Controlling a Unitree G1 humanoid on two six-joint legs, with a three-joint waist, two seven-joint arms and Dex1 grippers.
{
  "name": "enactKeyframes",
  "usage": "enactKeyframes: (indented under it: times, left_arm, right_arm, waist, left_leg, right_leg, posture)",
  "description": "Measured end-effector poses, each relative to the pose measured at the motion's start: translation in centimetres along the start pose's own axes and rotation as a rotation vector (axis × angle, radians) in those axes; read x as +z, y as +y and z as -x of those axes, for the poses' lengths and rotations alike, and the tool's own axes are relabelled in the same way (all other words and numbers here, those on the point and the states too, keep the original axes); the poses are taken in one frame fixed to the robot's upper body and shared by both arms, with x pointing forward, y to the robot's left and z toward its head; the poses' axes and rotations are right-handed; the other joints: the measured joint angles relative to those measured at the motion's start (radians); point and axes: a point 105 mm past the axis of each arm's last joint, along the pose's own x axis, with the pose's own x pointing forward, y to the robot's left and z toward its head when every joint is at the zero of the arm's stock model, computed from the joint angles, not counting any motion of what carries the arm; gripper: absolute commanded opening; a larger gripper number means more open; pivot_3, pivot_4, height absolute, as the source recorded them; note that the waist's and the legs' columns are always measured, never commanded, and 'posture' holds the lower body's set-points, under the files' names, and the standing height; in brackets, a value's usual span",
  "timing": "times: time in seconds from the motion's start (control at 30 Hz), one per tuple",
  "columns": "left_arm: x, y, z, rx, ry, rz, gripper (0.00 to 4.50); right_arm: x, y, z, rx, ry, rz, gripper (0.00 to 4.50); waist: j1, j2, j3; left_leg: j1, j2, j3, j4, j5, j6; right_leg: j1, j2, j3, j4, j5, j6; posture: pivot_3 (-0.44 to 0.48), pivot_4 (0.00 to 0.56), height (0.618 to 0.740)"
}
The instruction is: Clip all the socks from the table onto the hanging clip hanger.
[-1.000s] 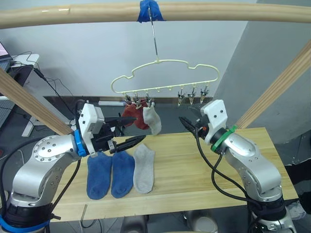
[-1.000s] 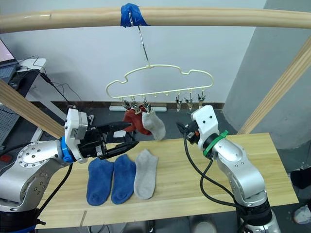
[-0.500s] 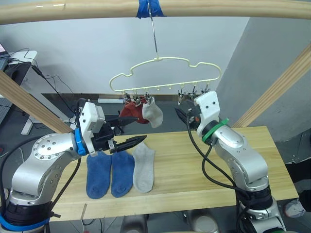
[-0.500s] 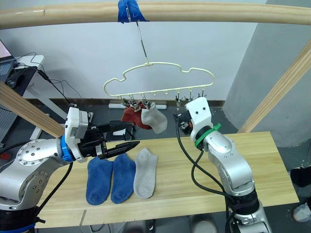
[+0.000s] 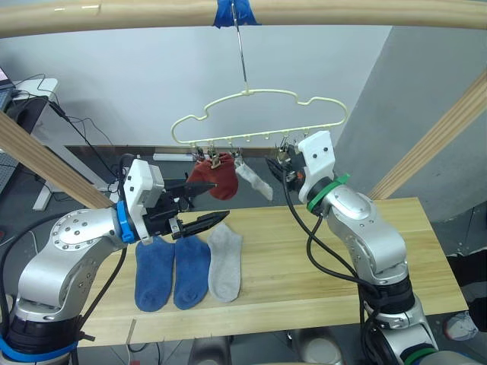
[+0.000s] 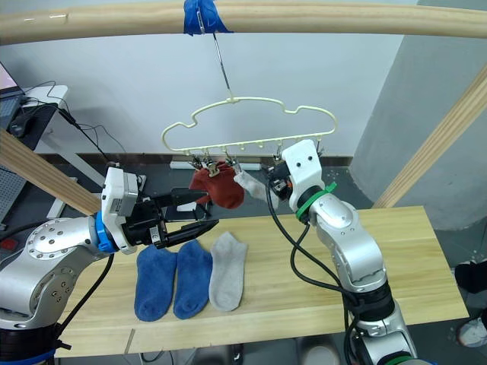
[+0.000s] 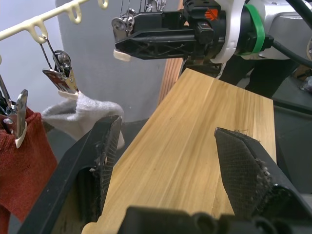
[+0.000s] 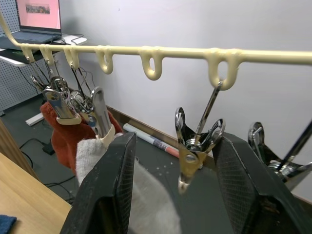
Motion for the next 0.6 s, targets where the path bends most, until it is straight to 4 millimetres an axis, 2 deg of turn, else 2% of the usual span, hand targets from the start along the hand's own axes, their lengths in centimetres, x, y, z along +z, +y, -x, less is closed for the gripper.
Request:
enactKeyframes:
  times: [0.6]
  left_arm:
    - [-0.1,-0.1,-0.2,0.008,0.0,0.002,3.38]
  right_arm:
    - [1.1,1.1,-1.1,0.003,-0.044,-0.055,2.44]
  waist:
    - [-0.001,0.0,0.0]
  left_leg:
    - [0.001,0.001,0.014,-0.01,0.0,0.0]
  right_leg:
    - [-0.01,0.0,0.016,-0.001,0.0,0.0]
  posture:
    - [-0.157,0.278,0.74]
